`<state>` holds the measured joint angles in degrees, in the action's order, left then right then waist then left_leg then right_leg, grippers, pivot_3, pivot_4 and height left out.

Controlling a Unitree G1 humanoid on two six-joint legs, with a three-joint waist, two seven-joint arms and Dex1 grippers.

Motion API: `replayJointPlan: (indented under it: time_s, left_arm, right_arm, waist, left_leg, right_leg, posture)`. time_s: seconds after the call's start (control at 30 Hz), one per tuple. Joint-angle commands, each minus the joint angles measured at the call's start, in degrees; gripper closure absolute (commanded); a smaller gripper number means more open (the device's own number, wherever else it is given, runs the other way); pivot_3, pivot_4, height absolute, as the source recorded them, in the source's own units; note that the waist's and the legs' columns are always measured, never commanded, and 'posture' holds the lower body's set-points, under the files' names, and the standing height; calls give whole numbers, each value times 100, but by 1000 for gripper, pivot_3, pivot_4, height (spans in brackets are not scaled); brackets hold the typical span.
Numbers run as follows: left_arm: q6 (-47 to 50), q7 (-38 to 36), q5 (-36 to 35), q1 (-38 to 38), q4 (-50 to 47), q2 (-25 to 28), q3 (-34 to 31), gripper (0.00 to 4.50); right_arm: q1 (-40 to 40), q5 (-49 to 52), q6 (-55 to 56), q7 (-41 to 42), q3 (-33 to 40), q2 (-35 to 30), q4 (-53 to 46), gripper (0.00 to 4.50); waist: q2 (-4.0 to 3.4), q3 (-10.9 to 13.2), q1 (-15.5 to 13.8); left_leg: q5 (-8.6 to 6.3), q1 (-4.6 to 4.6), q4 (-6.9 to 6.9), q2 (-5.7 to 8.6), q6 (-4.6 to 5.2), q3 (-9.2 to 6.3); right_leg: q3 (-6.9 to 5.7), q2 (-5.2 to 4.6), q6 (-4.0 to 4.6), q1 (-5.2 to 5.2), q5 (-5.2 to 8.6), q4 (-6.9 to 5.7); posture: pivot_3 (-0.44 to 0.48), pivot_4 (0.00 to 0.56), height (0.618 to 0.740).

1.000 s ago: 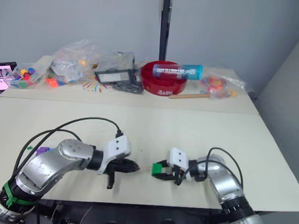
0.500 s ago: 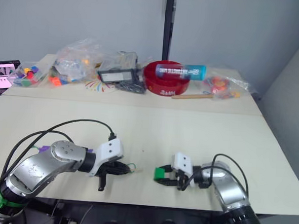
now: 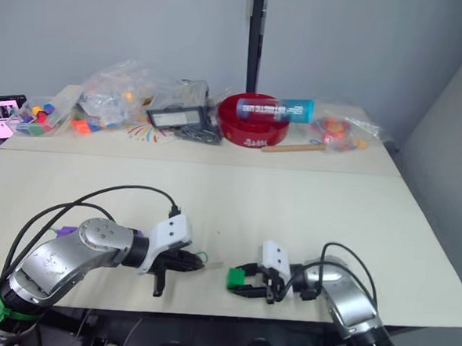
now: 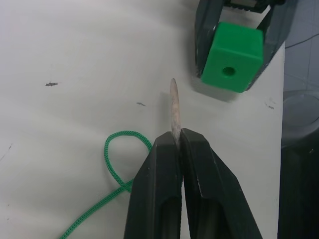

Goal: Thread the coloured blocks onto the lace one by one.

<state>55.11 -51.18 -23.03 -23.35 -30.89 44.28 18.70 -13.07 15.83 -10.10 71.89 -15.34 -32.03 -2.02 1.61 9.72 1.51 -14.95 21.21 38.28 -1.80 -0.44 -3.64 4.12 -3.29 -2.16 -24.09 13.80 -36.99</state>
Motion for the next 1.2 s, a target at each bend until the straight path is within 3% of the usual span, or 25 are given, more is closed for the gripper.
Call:
replayJointPlan:
  time_s: [0.03, 0.37, 1.2]
  left_arm:
    - [3, -81, -182, -33, -292, 50, -132, 4500]
    - [424, -133, -259, -352, -414, 153, 264, 4500]
    - [648, 275, -122, -731, -181, -314, 808, 4500]
  right_arm:
    - [-92, -177, 213, -47, -33, -39, 158, 3312]
    - [-195, -413, 373, -214, -116, 18, 492, 3312]
    - [-236, -396, 216, -399, -207, 26, 297, 3312]
  waist:
    - [0, 0, 6]
    - [0, 0, 65]
    - [0, 0, 99]
  left_leg:
    - [0, 0, 0, 0, 0, 0]
    - [0, -6, 0, 0, 0, 0]
    - [1, -7, 1, 0, -1, -2]
  right_leg:
    - [0, 0, 0, 0, 0, 0]
    - [1, 0, 1, 8, -1, -2]
    - [1, 2, 2, 7, -1, -7]
  posture:
    - [0, 150, 731]
    - [0, 150, 731]
    - [0, 150, 731]
